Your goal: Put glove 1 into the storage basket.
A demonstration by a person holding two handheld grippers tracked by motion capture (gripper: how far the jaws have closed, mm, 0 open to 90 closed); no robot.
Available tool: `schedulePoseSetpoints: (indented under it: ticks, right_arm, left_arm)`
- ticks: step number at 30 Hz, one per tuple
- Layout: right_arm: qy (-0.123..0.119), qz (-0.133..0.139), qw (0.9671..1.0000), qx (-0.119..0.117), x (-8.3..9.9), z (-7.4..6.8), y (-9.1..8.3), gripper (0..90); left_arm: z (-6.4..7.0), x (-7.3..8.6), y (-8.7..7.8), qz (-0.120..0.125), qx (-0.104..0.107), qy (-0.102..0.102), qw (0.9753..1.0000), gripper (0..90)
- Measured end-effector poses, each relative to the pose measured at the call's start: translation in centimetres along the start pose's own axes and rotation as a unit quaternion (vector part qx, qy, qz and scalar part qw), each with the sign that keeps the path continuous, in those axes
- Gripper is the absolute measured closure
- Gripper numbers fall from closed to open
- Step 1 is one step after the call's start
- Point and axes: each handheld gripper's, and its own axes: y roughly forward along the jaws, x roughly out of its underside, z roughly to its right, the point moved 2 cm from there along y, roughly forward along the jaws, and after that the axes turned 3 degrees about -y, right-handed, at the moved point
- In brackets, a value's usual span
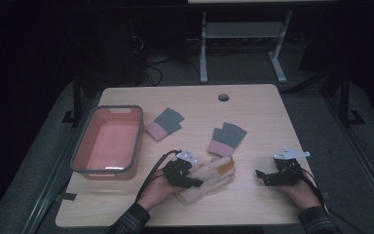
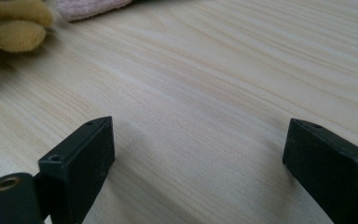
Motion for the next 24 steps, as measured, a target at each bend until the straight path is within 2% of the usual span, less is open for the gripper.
schedulePoseSetpoints:
  ticks: [2,4,10,11,18,24]
  right_arm:
    - [0.0,0.0,1.0,0.0,0.0,0.0,0.0,8.5]
    - [0.0,0.0,1.0,0.0,0.0,0.0,0.0,8.4]
    - [0.0,0.0,1.0,0.0,0.0,0.0,0.0,8.5]
    - [-0.001,0.0,1.0,0.0,0.0,0.0,0.0,8.5]
    - [0.003,-0.001,1.0,0.002,0.0,0.0,0.0,8.4]
    - [0.003,-0.001,1.0,0.002,0.0,0.0,0.0,8.5]
  left_arm:
    - [0.0,-0.1,-0.3,0.003,-0.001,0.003,1.0,77.1]
    - [0.1,-0.3,-0.7,0.017,0.002,-0.006,0.9998,77.6]
    - [-0.3,-0.7,-2.4,0.031,-0.003,-0.012,0.9994,77.7]
    - [-0.4,-0.7,-2.7,0.039,-0.002,-0.018,0.9991,77.6]
    - [-1.3,-1.2,-5.2,0.06,-0.018,-0.032,0.9975,77.5]
    - [-1.9,-1.6,-6.9,0.062,-0.025,-0.04,0.997,77.5]
